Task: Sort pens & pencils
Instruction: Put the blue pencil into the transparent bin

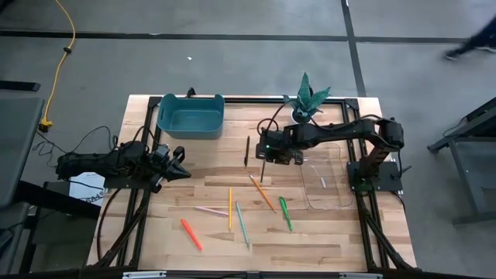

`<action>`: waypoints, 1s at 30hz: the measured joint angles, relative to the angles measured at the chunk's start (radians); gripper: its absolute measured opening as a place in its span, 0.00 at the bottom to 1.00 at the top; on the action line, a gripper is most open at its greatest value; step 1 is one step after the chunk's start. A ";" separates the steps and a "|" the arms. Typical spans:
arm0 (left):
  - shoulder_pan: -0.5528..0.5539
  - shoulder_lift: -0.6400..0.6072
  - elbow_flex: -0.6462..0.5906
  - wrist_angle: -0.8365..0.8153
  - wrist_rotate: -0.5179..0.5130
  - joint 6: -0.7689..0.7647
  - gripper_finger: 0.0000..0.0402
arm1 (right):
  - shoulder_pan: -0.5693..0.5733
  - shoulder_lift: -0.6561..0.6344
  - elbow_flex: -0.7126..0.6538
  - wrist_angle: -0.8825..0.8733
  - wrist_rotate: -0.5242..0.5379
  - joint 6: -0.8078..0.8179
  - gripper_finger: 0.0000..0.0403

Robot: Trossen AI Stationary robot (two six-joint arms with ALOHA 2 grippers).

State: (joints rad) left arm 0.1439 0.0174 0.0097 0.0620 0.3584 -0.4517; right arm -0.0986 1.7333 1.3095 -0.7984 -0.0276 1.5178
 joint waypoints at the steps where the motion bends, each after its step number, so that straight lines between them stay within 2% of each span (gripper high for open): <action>1: 0.000 0.000 0.000 0.000 0.000 0.001 0.00 | 0.000 0.007 0.023 -0.022 0.010 -0.011 0.28; 7: 0.000 0.000 0.000 0.000 0.000 0.001 0.00 | -0.021 0.133 0.214 -0.243 0.009 -0.123 0.28; 14: 0.000 0.000 0.000 0.001 0.015 -0.009 0.00 | -0.043 0.285 0.360 -0.259 -0.022 -0.210 0.28; 20: 0.000 0.000 0.000 0.002 0.021 -0.009 0.00 | -0.053 0.351 0.385 -0.296 -0.045 -0.214 0.28; 30: 0.000 0.000 0.000 0.002 0.029 -0.004 0.00 | -0.059 0.356 0.384 -0.291 -0.044 -0.156 0.28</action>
State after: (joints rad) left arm 0.1440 0.0174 0.0097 0.0635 0.3878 -0.4561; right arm -0.1574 2.0892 1.6939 -1.0893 -0.0711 1.3617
